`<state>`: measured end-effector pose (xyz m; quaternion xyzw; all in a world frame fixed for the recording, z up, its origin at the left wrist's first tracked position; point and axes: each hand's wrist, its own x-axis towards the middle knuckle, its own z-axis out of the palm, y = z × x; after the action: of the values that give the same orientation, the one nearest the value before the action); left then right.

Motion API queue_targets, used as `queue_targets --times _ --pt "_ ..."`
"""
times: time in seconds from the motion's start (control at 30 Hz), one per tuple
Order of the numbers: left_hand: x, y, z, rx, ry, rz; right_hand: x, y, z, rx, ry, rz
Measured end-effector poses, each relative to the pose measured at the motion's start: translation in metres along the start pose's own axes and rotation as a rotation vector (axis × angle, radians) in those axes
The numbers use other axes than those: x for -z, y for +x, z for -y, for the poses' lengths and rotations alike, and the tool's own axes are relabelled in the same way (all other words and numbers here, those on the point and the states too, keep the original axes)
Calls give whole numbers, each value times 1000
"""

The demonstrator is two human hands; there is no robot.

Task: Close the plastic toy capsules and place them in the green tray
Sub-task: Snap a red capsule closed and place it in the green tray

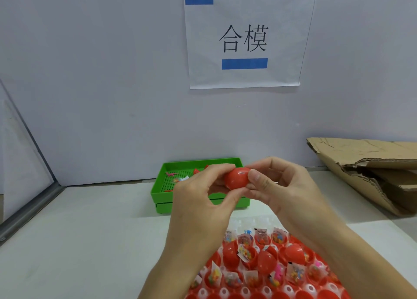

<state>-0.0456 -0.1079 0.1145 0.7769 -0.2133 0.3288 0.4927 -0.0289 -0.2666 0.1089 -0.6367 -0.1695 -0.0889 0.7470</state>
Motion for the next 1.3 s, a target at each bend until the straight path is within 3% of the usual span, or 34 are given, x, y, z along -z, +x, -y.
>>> queue_targets --times 0.27,0.57,0.73,0.8,1.0,1.1,1.3 --pt "-2 -2 -1 141 -80 32 3 -1 10 53 -150 -10" --pt "-8 -7 -2 136 -62 27 5 -2 13 63 -210 -59" --pt "-5 -3 2 145 -83 132 1 -2 11 26 -321 9" --pt "-2 -1 4 171 -130 165 -1 -3 11 -4 -275 19" --pt "0 0 0 179 -301 207 -6 -3 8 -283 258 157" --pt "-3 -1 3 200 -345 214 -8 -5 5 -272 452 276" --pt "-1 -1 11 297 -422 293 -6 0 0 -169 300 203"
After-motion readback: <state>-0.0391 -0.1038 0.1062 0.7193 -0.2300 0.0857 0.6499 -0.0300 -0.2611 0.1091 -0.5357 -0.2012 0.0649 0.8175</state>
